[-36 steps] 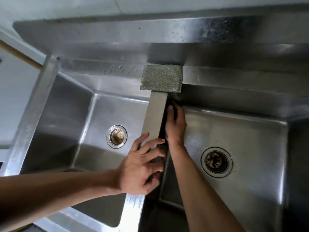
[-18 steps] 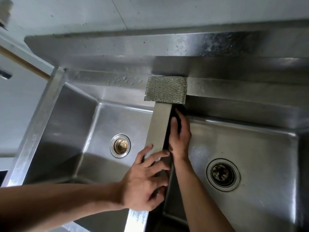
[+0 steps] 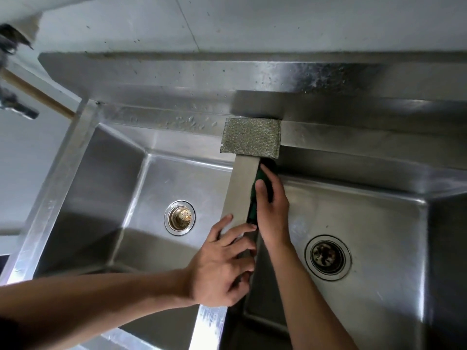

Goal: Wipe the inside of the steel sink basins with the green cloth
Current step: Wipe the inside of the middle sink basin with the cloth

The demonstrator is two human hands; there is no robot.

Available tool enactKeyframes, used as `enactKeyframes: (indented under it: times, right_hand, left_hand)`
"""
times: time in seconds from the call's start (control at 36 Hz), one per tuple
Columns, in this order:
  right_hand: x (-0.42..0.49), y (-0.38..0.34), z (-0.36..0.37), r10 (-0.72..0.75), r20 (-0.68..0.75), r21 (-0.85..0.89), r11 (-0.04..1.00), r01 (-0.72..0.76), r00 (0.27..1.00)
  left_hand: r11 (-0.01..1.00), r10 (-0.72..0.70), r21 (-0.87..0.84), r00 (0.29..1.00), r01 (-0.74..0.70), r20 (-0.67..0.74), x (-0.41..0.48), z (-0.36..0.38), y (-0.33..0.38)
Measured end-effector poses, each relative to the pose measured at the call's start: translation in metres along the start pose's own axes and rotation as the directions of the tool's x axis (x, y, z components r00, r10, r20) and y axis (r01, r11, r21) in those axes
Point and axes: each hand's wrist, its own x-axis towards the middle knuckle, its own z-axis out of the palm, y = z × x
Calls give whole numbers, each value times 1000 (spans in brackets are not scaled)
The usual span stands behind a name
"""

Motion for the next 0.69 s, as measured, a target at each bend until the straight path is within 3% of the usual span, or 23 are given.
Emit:
enactKeyframes:
  times: [0.22,0.31,0.47,0.56,0.69]
  right_hand:
    - [-28,56,-4,375,67,-47,927,-372,925]
    - [-50,52,-14,399,126,-42,917,-397,908]
    - [-57,13,-22,273,200,40,957,-286,941]
    - [-48,25,-15,325,144,59,940,-336,935]
    - [-48,50,-6,429,70,-100,901,-422,900]
  left_hand:
    - [1000,6,-16,1000,-6,0,-1,-1,0]
    - [1000,8,-26,1000,-8,-4,-1,-1,0]
    - [1000,-1,-16,1000,2,14,0,-3,2]
    - [1000,1,-16,1000,-1,5,0,-3,1]
    - [1000,-1,-10,1000,1,1,-1,-2,0]
